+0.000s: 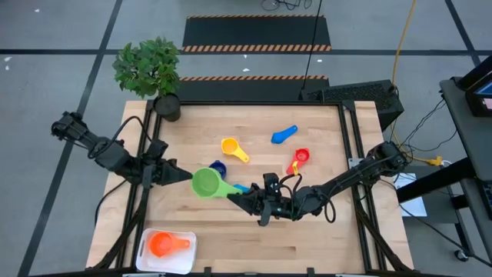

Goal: Nest measuring cups in basket
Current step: Stack the green measuring cup on top of the orange measuring cup in the white bin

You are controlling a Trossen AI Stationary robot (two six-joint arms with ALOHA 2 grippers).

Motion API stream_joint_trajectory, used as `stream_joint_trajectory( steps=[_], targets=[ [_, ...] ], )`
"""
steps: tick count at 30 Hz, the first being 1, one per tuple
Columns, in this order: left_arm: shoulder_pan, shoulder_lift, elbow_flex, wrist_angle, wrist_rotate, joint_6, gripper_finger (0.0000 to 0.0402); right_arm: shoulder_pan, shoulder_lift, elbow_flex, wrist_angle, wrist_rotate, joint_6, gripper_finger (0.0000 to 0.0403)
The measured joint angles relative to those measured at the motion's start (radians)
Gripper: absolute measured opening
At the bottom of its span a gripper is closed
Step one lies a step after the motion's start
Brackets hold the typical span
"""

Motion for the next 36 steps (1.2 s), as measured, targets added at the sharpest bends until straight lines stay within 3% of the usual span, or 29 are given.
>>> stream_joint_trajectory(
  steps=[2, 9, 19, 27, 36],
  targets=[
    [0.008, 0.000, 0.000, 0.001, 0.036, 0.015, 0.0014, 0.000, 0.000, 0.000, -0.003, -0.003, 0.000, 0.0000],
    [0.014, -0.010, 0.000, -0.008, 0.122, 0.029, 0.0008, 0.000, 0.000, 0.000, -0.004, 0.002, -0.023, 0.0030],
    [-0.073, -0.118, 0.000, -0.196, 0.120, -0.025, 0.0006, 0.033, 0.000, 0.000, -0.081, 0.005, 0.064, 0.0172],
    [-0.239, -0.147, 0.000, -0.476, 0.057, -0.170, 0.0007, 0.061, -0.001, 0.000, -0.120, 0.074, 0.090, 0.0225],
    [-0.502, -0.090, 0.000, -0.468, -0.132, -0.324, 0.0007, 0.068, -0.005, 0.000, -0.135, 0.106, 0.082, 0.0223]
  ],
)
